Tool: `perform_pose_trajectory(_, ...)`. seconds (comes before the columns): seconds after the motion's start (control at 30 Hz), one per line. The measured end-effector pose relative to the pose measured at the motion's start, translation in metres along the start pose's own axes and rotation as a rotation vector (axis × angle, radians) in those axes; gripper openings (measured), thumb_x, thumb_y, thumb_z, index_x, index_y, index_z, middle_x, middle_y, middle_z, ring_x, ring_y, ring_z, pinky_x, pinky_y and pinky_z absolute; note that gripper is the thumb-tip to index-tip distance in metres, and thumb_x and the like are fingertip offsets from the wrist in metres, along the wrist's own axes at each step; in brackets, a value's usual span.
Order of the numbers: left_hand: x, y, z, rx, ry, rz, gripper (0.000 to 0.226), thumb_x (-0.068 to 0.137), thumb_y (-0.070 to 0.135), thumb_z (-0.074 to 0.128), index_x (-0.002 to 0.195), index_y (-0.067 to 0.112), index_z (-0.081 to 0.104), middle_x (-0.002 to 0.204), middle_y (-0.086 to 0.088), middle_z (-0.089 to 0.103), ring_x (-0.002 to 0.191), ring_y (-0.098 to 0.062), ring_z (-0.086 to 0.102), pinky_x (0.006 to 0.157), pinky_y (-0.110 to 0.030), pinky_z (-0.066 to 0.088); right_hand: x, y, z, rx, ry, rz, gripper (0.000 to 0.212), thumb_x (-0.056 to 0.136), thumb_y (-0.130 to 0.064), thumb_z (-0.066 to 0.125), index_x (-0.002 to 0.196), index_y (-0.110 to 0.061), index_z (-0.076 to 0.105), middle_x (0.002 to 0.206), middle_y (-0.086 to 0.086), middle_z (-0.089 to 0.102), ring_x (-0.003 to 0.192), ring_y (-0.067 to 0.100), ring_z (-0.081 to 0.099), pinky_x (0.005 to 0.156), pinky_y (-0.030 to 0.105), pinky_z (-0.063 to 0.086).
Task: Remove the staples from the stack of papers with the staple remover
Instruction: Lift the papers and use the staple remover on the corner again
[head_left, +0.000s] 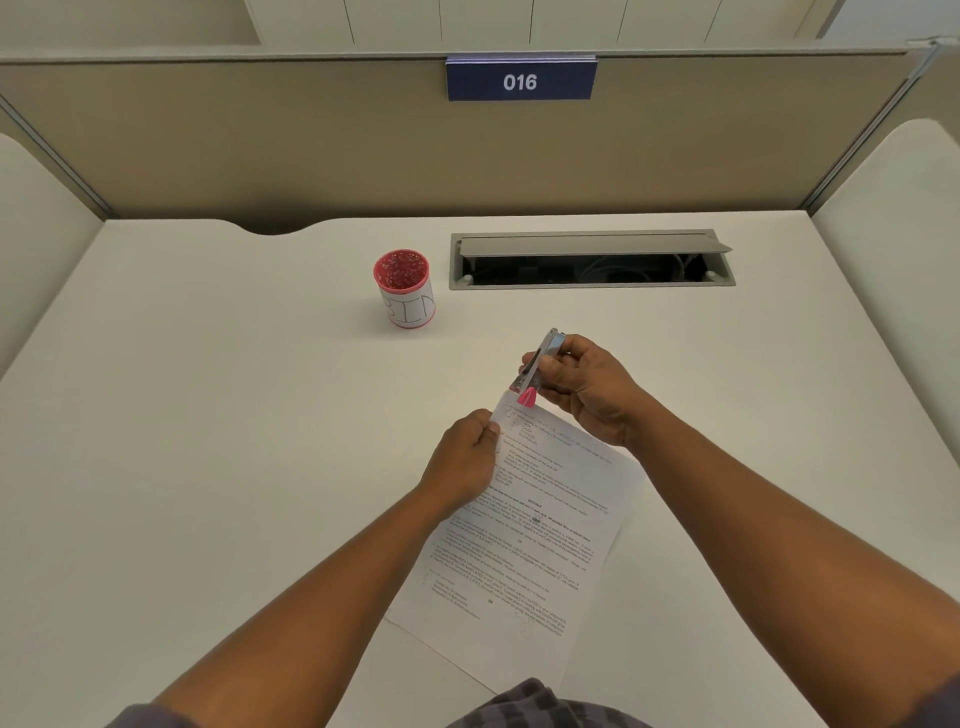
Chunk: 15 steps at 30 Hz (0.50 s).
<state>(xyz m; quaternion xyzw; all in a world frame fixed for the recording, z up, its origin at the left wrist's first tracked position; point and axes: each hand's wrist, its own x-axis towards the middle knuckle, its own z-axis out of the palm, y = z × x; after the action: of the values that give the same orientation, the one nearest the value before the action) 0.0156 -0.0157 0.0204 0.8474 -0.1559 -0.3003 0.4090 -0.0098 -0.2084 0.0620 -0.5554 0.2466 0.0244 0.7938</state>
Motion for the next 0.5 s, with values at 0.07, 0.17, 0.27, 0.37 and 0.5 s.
perform_pose_trajectory(0.07, 0.0, 0.001, 0.0, 0.021, 0.007, 0.011, 0.032, 0.112, 0.033, 0.034, 0.097, 0.014, 0.054, 0.089, 0.003, 0.062, 0.077, -0.014, 0.059, 0.064, -0.026, 0.045, 0.0, 0.0, 0.0, -0.011, -0.017, 0.005, 0.024, 0.096, -0.006, 0.063, 0.119, -0.006, 0.059, 0.107, 0.01, 0.076, 0.104, 0.029, 0.072, 0.103, 0.045, 0.053)
perform_pose_trajectory(0.17, 0.002, 0.002, 0.002, 0.033, 0.014, 0.012, 0.031, 0.112, 0.033, 0.034, 0.094, 0.016, 0.053, 0.087, 0.002, 0.061, 0.077, -0.013, 0.057, 0.064, -0.026, 0.043, -0.001, 0.002, 0.002, 0.001, -0.028, 0.01, 0.026, 0.096, -0.004, 0.061, 0.122, -0.004, 0.058, 0.109, 0.012, 0.075, 0.106, 0.032, 0.071, 0.098, 0.041, 0.057)
perform_pose_trajectory(0.27, 0.003, 0.001, 0.002, 0.031, 0.006, 0.015, 0.032, 0.111, 0.033, 0.035, 0.098, 0.013, 0.057, 0.095, -0.009, 0.067, 0.078, -0.017, 0.057, 0.067, -0.033, 0.044, -0.002, 0.003, 0.004, 0.005, -0.026, 0.011, 0.03, 0.096, -0.003, 0.061, 0.125, 0.001, 0.056, 0.109, 0.015, 0.074, 0.105, 0.036, 0.071, 0.093, 0.04, 0.06)
perform_pose_trajectory(0.37, 0.003, 0.001, 0.002, 0.061, -0.001, 0.033, 0.033, 0.111, 0.033, 0.036, 0.104, 0.011, 0.059, 0.098, -0.01, 0.069, 0.079, -0.017, 0.059, 0.067, -0.032, 0.045, -0.003, 0.002, 0.006, -0.011, -0.02, 0.002, 0.03, 0.096, -0.003, 0.061, 0.125, 0.003, 0.056, 0.106, 0.014, 0.075, 0.099, 0.034, 0.074, 0.085, 0.037, 0.062)
perform_pose_trajectory(0.5, 0.002, 0.001, 0.002, 0.104, 0.001, 0.043, 0.031, 0.111, 0.034, 0.036, 0.105, 0.014, 0.058, 0.097, -0.003, 0.068, 0.078, -0.015, 0.06, 0.063, -0.026, 0.044, -0.005, 0.001, 0.01, -0.065, -0.001, -0.014, 0.024, 0.099, -0.003, 0.058, 0.122, 0.005, 0.058, 0.098, 0.011, 0.076, 0.085, 0.022, 0.075, 0.072, 0.026, 0.06)
